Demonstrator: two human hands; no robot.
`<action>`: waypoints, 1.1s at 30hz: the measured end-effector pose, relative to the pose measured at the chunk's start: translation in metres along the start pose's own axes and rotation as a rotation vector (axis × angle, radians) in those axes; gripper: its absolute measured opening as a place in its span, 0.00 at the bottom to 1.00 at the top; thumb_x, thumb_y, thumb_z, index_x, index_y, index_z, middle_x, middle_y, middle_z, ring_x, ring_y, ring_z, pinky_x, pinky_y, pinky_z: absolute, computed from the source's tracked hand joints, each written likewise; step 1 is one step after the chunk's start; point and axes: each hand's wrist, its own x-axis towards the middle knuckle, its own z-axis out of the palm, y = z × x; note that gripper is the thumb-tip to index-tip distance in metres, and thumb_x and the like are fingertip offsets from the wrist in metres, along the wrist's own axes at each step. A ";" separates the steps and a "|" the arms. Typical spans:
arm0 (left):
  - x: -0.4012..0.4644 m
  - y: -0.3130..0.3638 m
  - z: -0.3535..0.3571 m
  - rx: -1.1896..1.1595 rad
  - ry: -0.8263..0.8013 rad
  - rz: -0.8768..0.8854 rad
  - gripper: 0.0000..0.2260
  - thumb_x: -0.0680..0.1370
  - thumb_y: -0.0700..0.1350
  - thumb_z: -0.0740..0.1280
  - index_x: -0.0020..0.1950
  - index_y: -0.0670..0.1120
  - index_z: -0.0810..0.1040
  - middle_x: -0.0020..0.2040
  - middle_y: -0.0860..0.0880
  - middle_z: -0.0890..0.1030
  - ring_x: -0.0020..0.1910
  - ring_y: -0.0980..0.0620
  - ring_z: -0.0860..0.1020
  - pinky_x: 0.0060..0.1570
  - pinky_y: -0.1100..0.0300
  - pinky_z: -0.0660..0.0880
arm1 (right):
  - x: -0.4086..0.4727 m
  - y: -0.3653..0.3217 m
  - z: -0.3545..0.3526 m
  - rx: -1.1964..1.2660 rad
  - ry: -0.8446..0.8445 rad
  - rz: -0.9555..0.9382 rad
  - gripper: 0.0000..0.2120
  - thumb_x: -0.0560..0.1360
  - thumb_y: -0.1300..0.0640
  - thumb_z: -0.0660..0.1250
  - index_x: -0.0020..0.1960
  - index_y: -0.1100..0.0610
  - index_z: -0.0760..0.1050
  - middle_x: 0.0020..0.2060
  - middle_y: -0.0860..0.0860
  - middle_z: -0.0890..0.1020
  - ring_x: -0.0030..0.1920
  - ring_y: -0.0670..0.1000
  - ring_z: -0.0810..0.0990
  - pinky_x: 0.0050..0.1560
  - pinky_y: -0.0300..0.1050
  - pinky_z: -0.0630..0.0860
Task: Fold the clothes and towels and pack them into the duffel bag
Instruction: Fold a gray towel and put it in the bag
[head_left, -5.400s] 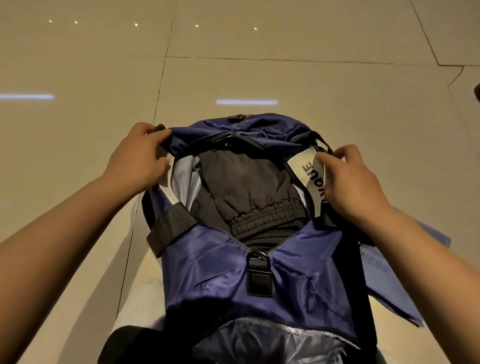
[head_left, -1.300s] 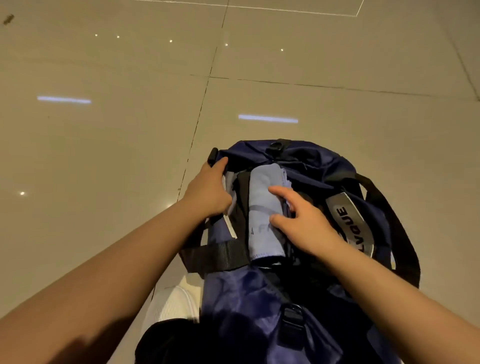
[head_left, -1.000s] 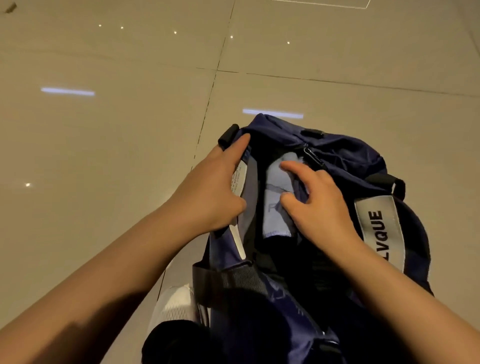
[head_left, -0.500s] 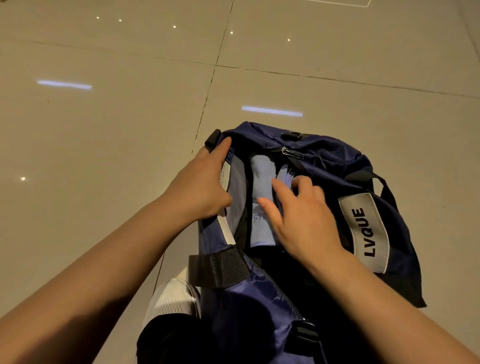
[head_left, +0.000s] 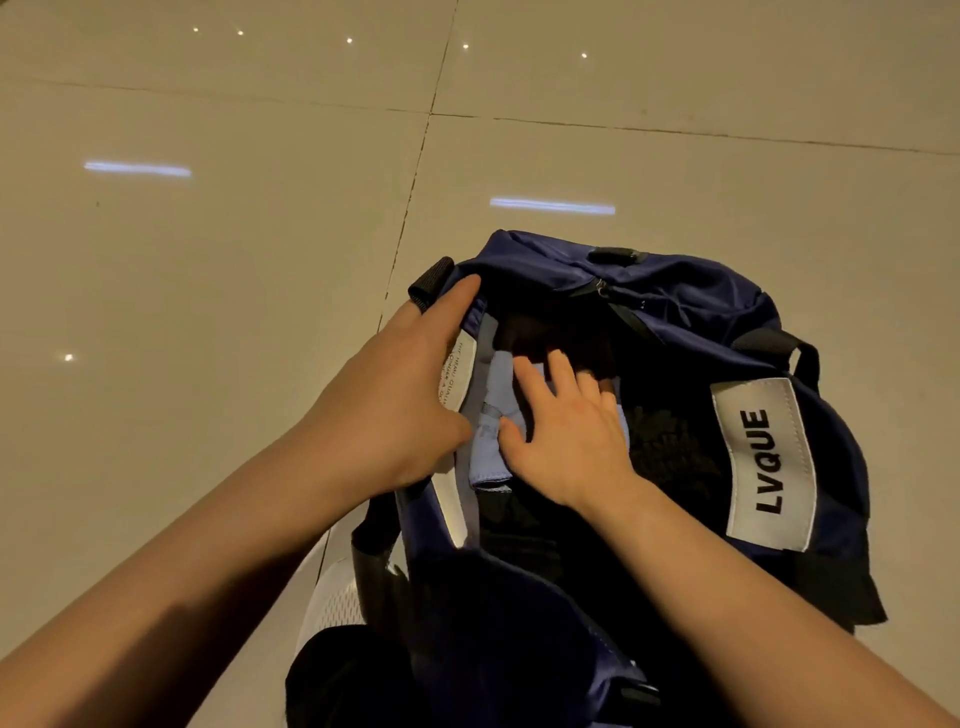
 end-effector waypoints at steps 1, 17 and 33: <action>-0.004 0.004 -0.002 -0.047 0.004 0.019 0.46 0.70 0.35 0.70 0.77 0.61 0.47 0.74 0.55 0.60 0.59 0.64 0.64 0.42 0.73 0.64 | 0.000 0.002 -0.003 -0.006 -0.033 -0.019 0.32 0.76 0.40 0.55 0.77 0.47 0.51 0.74 0.54 0.57 0.70 0.59 0.60 0.68 0.57 0.60; 0.006 -0.011 -0.014 0.085 -0.022 -0.116 0.50 0.68 0.36 0.73 0.78 0.58 0.45 0.77 0.52 0.56 0.70 0.50 0.64 0.52 0.65 0.65 | 0.003 -0.006 0.005 -0.195 -0.148 0.032 0.40 0.68 0.24 0.41 0.77 0.39 0.42 0.72 0.59 0.61 0.71 0.61 0.59 0.67 0.63 0.58; 0.014 0.004 -0.020 0.168 -0.037 -0.048 0.47 0.71 0.41 0.72 0.79 0.57 0.43 0.74 0.49 0.59 0.67 0.49 0.66 0.50 0.65 0.64 | 0.023 -0.030 -0.015 -0.100 -0.262 -0.062 0.37 0.76 0.36 0.56 0.78 0.48 0.44 0.75 0.51 0.54 0.74 0.62 0.50 0.68 0.65 0.54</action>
